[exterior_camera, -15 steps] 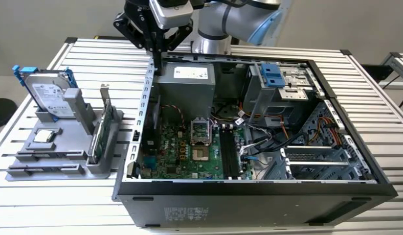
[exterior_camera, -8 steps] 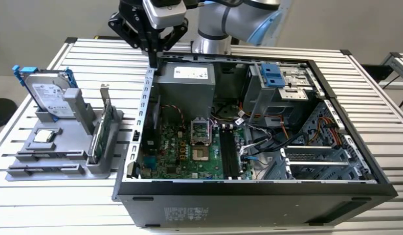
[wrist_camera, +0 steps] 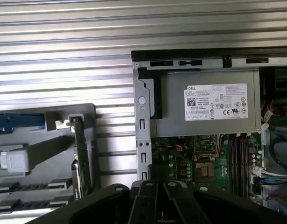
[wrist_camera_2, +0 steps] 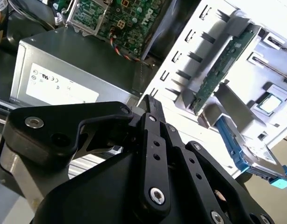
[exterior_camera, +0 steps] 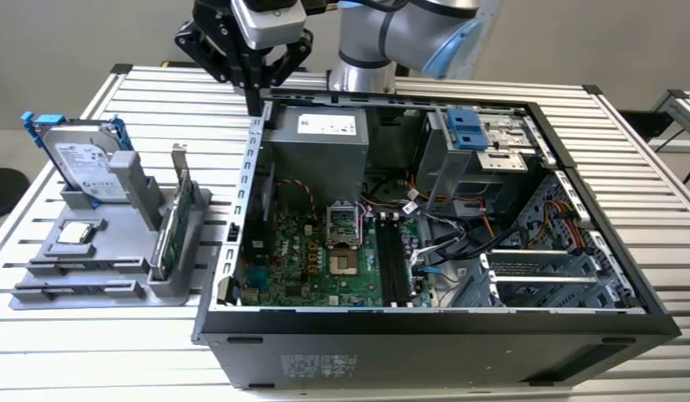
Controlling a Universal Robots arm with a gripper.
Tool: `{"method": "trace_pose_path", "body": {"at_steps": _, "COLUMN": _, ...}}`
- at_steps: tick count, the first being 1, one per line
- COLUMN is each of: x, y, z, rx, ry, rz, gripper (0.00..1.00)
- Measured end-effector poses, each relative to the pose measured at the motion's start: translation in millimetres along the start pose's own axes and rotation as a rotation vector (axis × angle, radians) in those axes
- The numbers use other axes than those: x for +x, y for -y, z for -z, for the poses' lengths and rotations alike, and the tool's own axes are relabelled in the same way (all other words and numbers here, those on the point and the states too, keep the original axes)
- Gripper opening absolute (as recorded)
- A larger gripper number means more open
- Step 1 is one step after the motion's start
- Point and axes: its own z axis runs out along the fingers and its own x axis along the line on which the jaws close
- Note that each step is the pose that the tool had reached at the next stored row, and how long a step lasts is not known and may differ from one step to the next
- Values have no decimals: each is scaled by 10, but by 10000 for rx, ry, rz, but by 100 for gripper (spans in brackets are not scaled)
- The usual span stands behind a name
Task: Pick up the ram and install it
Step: 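Reach for the ram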
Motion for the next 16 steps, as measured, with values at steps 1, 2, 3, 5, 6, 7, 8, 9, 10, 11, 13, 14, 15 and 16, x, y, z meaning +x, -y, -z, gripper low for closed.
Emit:
{"method": "trace_pose_path", "body": {"at_steps": 1, "x": 13, "y": 1, "z": 1, "rx": 0, "ry": 0, "rz": -1, "gripper": 0}}
{"method": "trace_pose_path", "body": {"at_steps": 2, "x": 24, "y": 2, "z": 0, "rx": -1, "ry": 1, "rz": -1, "gripper": 0}}
{"method": "trace_pose_path", "body": {"at_steps": 3, "x": 35, "y": 3, "z": 1, "rx": 0, "ry": 0, "rz": -1, "gripper": 0}}
{"method": "trace_pose_path", "body": {"at_steps": 5, "x": 60, "y": 5, "z": 2, "rx": 0, "ry": 0, "rz": -1, "gripper": 0}}
{"method": "trace_pose_path", "body": {"at_steps": 6, "x": 72, "y": 6, "z": 2, "rx": 0, "ry": 0, "rz": -1, "gripper": 0}}
{"method": "trace_pose_path", "body": {"at_steps": 7, "x": 87, "y": 7, "z": 2, "rx": 1, "ry": 0, "rz": -1, "gripper": 0}}
{"method": "trace_pose_path", "body": {"at_steps": 8, "x": 104, "y": 9, "z": 2, "rx": 0, "ry": 0, "rz": -1, "gripper": 0}}
{"method": "trace_pose_path", "body": {"at_steps": 9, "x": 122, "y": 11, "z": 3, "rx": 0, "ry": 0, "rz": 0, "gripper": 0}}
{"method": "trace_pose_path", "body": {"at_steps": 10, "x": 140, "y": 13, "z": 3, "rx": 0, "ry": 0, "rz": 0, "gripper": 0}}
{"method": "trace_pose_path", "body": {"at_steps": 11, "x": 161, "y": 15, "z": 4, "rx": 0, "ry": 0, "rz": 0, "gripper": 0}}
{"method": "trace_pose_path", "body": {"at_steps": 13, "x": 202, "y": 20, "z": 5, "rx": 0, "ry": 0, "rz": -1, "gripper": 0}}
{"method": "trace_pose_path", "body": {"at_steps": 14, "x": 223, "y": 22, "z": 5, "rx": -1, "ry": 0, "rz": -1, "gripper": 0}}
{"method": "trace_pose_path", "body": {"at_steps": 15, "x": 242, "y": 24, "z": 5, "rx": 0, "ry": 1, "rz": -1, "gripper": 0}}
{"method": "trace_pose_path", "body": {"at_steps": 16, "x": 262, "y": 27, "z": 6, "rx": 0, "ry": 0, "rz": -1, "gripper": 0}}
